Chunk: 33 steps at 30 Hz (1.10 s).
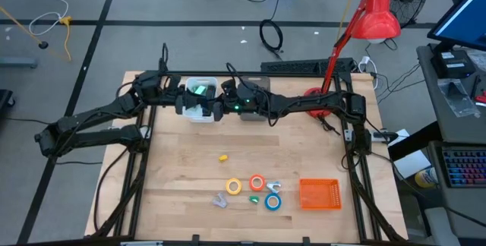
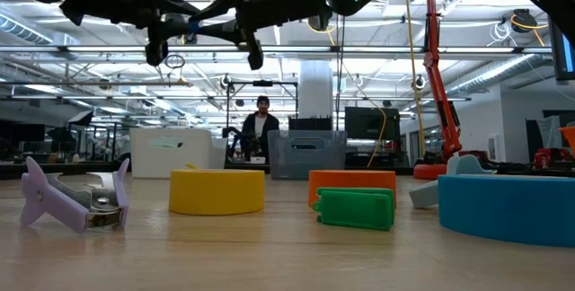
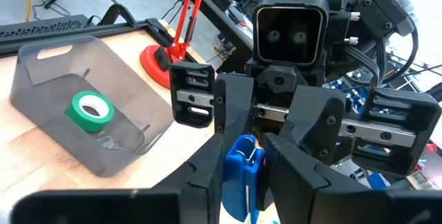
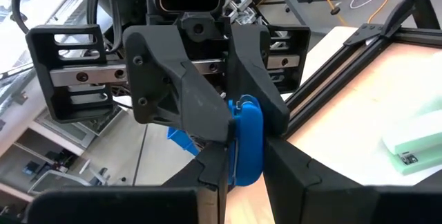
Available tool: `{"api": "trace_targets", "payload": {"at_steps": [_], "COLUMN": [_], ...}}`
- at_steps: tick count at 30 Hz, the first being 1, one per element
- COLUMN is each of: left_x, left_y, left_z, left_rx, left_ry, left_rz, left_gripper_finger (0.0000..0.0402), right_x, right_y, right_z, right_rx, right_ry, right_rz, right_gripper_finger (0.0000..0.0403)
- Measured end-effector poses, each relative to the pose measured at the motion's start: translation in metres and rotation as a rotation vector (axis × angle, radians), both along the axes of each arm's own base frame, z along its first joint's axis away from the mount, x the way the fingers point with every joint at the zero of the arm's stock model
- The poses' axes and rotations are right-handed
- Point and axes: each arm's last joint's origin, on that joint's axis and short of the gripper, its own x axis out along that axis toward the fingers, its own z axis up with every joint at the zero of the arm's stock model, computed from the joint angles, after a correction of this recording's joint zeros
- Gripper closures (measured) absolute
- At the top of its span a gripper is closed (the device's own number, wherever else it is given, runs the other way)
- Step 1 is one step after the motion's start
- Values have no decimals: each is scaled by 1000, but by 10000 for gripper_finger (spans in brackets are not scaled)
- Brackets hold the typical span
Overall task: Pick and place Stapler, Stapler remover, tape
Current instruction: Put the small blue stapler into the white bin
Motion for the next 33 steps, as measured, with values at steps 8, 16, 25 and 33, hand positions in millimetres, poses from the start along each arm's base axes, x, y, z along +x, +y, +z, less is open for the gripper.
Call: {"api": "trace_targets", "payload": {"at_steps": [8,16,25,33], "left_x": [0,0,0,0], "left_y": [0,0,0,0], "left_z": [3,3,4,4], "left_rx": [14,6,3,6], "left_ry": [-32,-34,-35,-36], "left_rz": [-23,-22,-21,-24], "left_gripper_finger": [334,334,347,348], "right_x": [0,0,0,0], "right_y": [-1,-1,-1,-1], "right_z": [2,3,2,2], "right_rx": [-4,-5,-31,-42], "right_ry": [-12,-23,-17,-14], "right_rz": [-24,-25,-15,-11], "right_gripper_finger": [344,336,314,288]}}
